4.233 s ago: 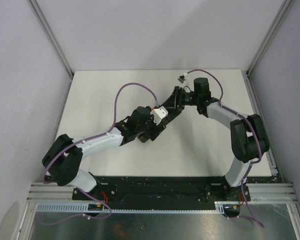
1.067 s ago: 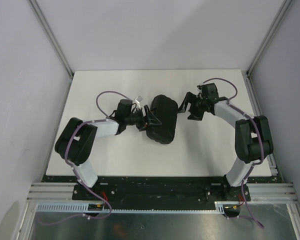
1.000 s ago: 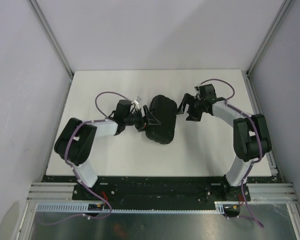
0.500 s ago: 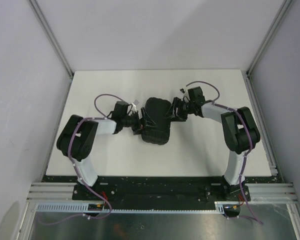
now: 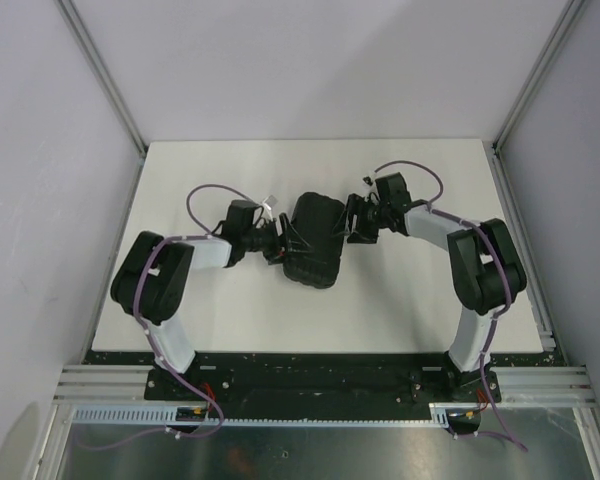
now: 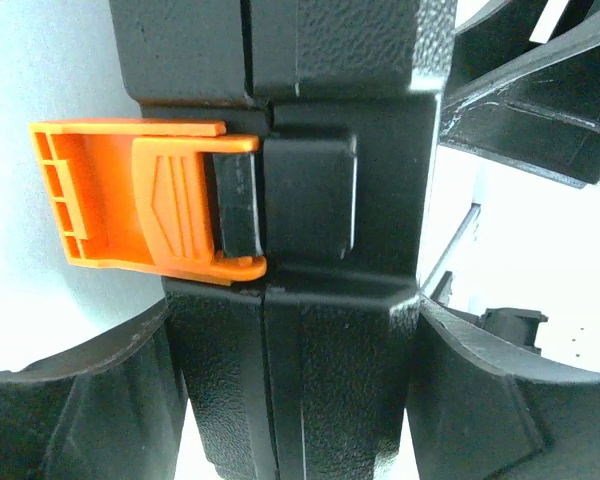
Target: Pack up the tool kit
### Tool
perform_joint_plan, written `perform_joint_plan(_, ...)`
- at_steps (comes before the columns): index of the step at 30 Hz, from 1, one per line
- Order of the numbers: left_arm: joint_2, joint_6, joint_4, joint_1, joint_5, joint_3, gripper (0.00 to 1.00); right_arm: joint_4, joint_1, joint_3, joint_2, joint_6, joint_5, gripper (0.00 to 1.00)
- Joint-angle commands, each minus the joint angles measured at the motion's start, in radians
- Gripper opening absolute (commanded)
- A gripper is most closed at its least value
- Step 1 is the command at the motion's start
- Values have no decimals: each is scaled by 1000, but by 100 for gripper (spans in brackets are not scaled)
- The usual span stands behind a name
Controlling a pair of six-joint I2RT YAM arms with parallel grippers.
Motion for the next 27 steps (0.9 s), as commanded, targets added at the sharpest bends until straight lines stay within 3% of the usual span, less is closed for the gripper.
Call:
perform_joint_plan(1,-106,169,34,-41,15,87,0,-25,0,-14,-99,-14,85,68)
perform_joint_plan(6,-177,425,-259,-52,-69,188,0,-20,-91,-13,-209,-12,83,74)
perform_joint_plan(13,-277,785,-489,-132,-199,219,0,17,-210,-2,-320,-18,-3,73)
perform_joint_plan(16,-305,936,-531,-225,-326,203,0,28,-238,13,-327,-36,-84,71)
perform_joint_plan(23,-289,1136,-537,-345,-496,142,0,2,-233,23,-310,-56,-170,64)
perform_joint_plan(27,-290,1197,-520,-380,-500,106,0,-37,-208,23,-296,-77,-199,56)
